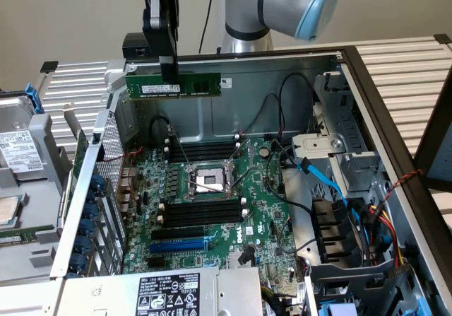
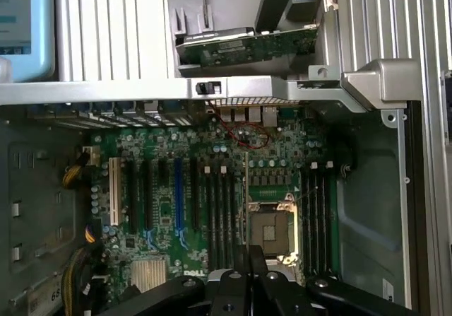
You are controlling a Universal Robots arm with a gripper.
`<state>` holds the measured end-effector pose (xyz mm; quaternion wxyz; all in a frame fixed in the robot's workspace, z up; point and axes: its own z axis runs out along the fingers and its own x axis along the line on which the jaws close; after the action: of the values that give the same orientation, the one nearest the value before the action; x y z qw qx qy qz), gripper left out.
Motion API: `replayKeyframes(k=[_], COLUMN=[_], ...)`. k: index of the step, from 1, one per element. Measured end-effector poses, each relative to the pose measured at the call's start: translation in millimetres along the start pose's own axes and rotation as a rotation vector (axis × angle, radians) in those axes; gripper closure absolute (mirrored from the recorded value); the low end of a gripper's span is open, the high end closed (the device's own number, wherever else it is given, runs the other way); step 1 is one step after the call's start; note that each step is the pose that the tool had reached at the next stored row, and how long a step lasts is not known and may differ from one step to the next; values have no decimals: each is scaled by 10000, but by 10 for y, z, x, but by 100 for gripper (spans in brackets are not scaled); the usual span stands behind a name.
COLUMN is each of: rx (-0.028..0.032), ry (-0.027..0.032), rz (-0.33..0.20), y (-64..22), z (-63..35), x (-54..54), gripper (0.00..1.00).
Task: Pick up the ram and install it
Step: 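Pick up the ram and move it above insertion slot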
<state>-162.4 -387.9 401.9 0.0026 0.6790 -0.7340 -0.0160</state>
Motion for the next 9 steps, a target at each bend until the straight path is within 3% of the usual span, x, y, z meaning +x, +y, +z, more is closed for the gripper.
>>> replayKeyframes(k=[6,9], rx=[-3,-4], ry=[-42,-42], rz=[0,-1], y=[-246,-277], z=[-2,-2], x=[-38,-50], gripper=[88,88])
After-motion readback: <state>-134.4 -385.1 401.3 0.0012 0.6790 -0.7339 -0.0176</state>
